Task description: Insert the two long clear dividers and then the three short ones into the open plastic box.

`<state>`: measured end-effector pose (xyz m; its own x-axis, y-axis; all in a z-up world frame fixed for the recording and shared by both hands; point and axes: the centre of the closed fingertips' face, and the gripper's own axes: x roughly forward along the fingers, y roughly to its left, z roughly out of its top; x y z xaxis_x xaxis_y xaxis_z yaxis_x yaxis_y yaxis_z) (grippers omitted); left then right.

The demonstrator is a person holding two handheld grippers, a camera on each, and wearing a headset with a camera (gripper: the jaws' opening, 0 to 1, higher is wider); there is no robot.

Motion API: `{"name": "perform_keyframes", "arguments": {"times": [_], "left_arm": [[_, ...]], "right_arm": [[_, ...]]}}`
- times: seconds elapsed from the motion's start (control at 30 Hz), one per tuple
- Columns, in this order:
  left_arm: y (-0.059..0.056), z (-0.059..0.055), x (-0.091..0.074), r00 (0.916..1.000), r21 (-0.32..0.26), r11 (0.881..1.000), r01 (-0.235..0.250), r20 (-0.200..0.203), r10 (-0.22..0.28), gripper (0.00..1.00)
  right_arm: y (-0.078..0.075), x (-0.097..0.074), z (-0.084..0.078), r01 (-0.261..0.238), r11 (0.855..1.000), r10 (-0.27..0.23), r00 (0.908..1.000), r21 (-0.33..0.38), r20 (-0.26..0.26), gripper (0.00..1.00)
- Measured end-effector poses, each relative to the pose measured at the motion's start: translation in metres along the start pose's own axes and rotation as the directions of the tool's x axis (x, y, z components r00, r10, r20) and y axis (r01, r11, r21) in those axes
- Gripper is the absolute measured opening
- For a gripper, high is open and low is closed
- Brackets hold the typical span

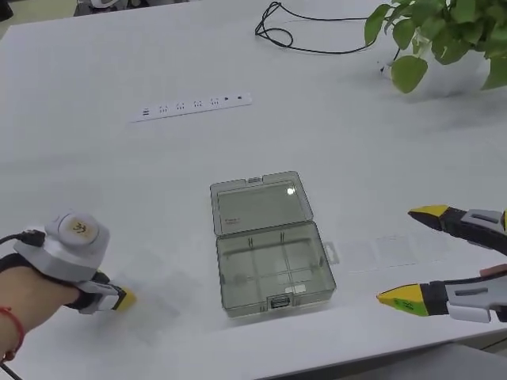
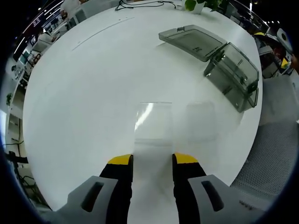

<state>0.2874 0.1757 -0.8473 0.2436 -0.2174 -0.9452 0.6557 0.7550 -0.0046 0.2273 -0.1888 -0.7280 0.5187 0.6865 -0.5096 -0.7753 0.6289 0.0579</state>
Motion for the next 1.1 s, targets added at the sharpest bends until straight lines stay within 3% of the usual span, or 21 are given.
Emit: {"name": "perform_keyframes", "arguments": {"times": [0.7,0.9,1.1], "left_arm": [[-0.0010,0.0007,-0.0023,0.9995,-0.012,0.999,0.030,-0.003,-0.030,0.31],[-0.0006,0.0004,-0.0027,0.9994,-0.030,0.999,0.034,0.009,-0.034,0.31],[-0.0023,0.0049,-0.0075,0.9975,-0.071,0.996,0.046,0.056,-0.042,0.31]], "right_arm": [[0.0006,-0.0024,-0.0019,-0.002,1.000,0.002,1.0000,0.006,-0.005,0.82],[0.0015,-0.0023,-0.0025,-0.008,1.000,0.008,0.9999,0.008,-0.010,0.80],[0.0031,-0.0010,0.0008,-0.018,1.000,0.019,0.9997,0.004,-0.013,0.77]]}}
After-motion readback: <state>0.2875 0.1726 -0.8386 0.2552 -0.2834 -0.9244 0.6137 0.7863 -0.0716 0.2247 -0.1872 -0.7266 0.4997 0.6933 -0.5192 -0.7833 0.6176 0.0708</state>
